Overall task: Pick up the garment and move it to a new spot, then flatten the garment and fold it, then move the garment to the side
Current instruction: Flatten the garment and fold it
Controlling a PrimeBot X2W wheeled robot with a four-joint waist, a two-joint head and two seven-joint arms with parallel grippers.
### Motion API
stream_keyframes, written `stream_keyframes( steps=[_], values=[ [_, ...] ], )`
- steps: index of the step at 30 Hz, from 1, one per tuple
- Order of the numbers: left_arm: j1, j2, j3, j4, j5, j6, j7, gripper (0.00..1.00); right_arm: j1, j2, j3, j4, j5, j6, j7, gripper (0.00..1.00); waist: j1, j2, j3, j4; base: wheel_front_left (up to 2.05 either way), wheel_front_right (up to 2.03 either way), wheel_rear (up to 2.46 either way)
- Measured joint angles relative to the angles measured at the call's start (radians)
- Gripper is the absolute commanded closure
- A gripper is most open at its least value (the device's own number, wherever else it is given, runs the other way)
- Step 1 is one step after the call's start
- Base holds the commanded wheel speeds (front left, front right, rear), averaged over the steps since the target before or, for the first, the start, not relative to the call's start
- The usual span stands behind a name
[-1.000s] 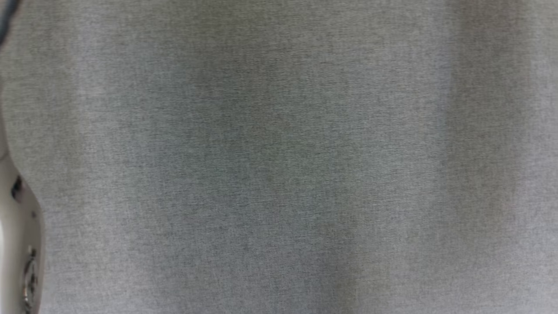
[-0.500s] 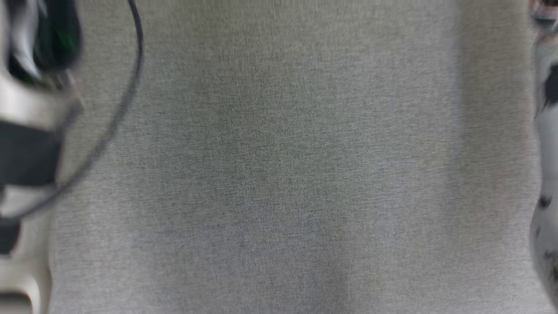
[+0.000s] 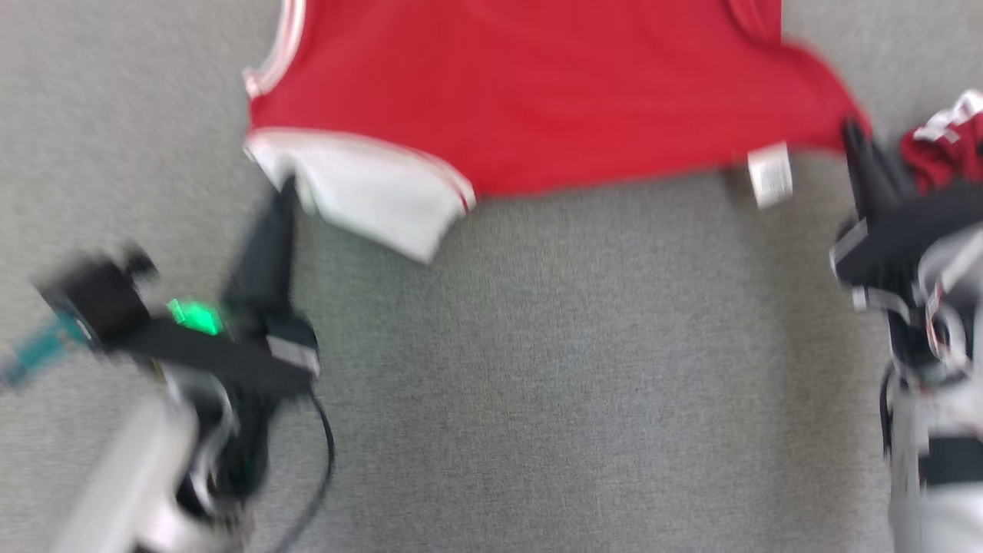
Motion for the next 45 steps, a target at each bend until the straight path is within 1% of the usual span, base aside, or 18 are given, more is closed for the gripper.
stream_keyframes(
  steps=[4, 6, 8, 11, 15, 17, 21, 26, 27, 31, 36, 40, 45],
  values=[
    [0.160, 0.004, -0.016, -0.054, -0.053, 0.033, 0.028, 1.00, 0.178, 0.097, -0.113, -0.183, -0.041, 0.000, 0.121, 1.00, -0.0001, 0.0000, -0.072, 0.008, 0.00, 0.00, 0.00],
    [0.227, 0.004, -0.026, -0.070, -0.067, 0.051, 0.037, 1.00, 0.254, 0.141, -0.154, -0.245, -0.046, 0.000, 0.168, 1.00, -0.0002, 0.0000, -0.104, 0.013, 0.00, 0.00, 0.00],
    [0.286, 0.005, -0.038, -0.082, -0.077, 0.063, 0.047, 1.00, 0.319, 0.168, -0.184, -0.287, -0.043, 0.000, 0.200, 1.00, -0.0001, 0.0000, -0.132, 0.019, 0.00, 0.00, 0.00],
    [0.363, 0.003, -0.049, -0.087, -0.116, 0.087, 0.064, 1.00, 0.394, 0.177, -0.217, -0.309, -0.040, 0.000, 0.219, 1.00, -0.0001, 0.0000, -0.168, 0.027, 0.00, 0.00, 0.00],
    [0.447, 0.006, -0.049, -0.087, -0.143, 0.115, 0.078, 1.00, 0.461, 0.178, -0.238, -0.258, -0.001, 0.000, 0.200, 1.00, 0.0000, 0.0001, -0.208, 0.038, 0.00, 0.00, 0.00],
    [0.490, 0.007, -0.043, -0.087, -0.176, 0.129, 0.081, 1.00, 0.486, 0.179, -0.238, -0.223, 0.011, 0.000, 0.181, 1.00, 0.0001, 0.0002, -0.226, 0.043, 0.00, 0.00, 0.00],
    [0.568, 0.010, -0.034, -0.099, -0.229, 0.138, 0.102, 1.00, 0.522, 0.179, -0.240, -0.155, 0.024, 0.000, 0.142, 1.00, 0.0001, 0.0001, -0.258, 0.054, 0.00, 0.00, 0.00],
    [0.653, 0.037, -0.043, -0.126, -0.272, 0.158, 0.154, 1.00, 0.548, 0.180, -0.241, -0.095, 0.030, 0.000, 0.113, 1.00, 0.0002, 0.0001, -0.290, 0.071, 0.00, 0.00, 0.00],
    [0.681, 0.046, -0.044, -0.141, -0.297, 0.164, 0.175, 1.00, 0.557, 0.180, -0.247, -0.083, 0.029, 0.000, 0.109, 1.00, 0.0002, 0.0001, -0.301, 0.077, 0.00, 0.00, 0.00],
    [0.729, 0.074, -0.058, -0.179, -0.320, 0.175, 0.222, 1.00, 0.591, 0.180, -0.258, -0.083, 0.002, 0.000, 0.139, 1.00, 0.0002, 0.0002, -0.321, 0.086, 0.00, 0.00, 0.00],
    [0.781, 0.105, -0.058, -0.223, -0.351, 0.190, 0.251, 1.00, 0.634, 0.180, -0.288, -0.133, -0.041, 0.000, 0.177, 1.00, 0.0002, 0.0002, -0.331, 0.081, 0.00, 0.00, 0.00],
    [0.791, 0.121, -0.056, -0.234, -0.341, 0.200, 0.253, 1.00, 0.655, 0.180, -0.297, -0.143, -0.040, 0.000, 0.192, 1.00, 0.0003, 0.0002, -0.330, 0.071, 0.00, 0.00, 0.00],
    [0.785, 0.123, -0.075, -0.227, -0.326, 0.214, 0.267, 1.00, 0.703, 0.180, -0.271, -0.141, -0.036, 0.000, 0.220, 1.00, 0.0004, 0.0002, -0.330, 0.058, 0.00, 0.00, 0.00]
  ],
)
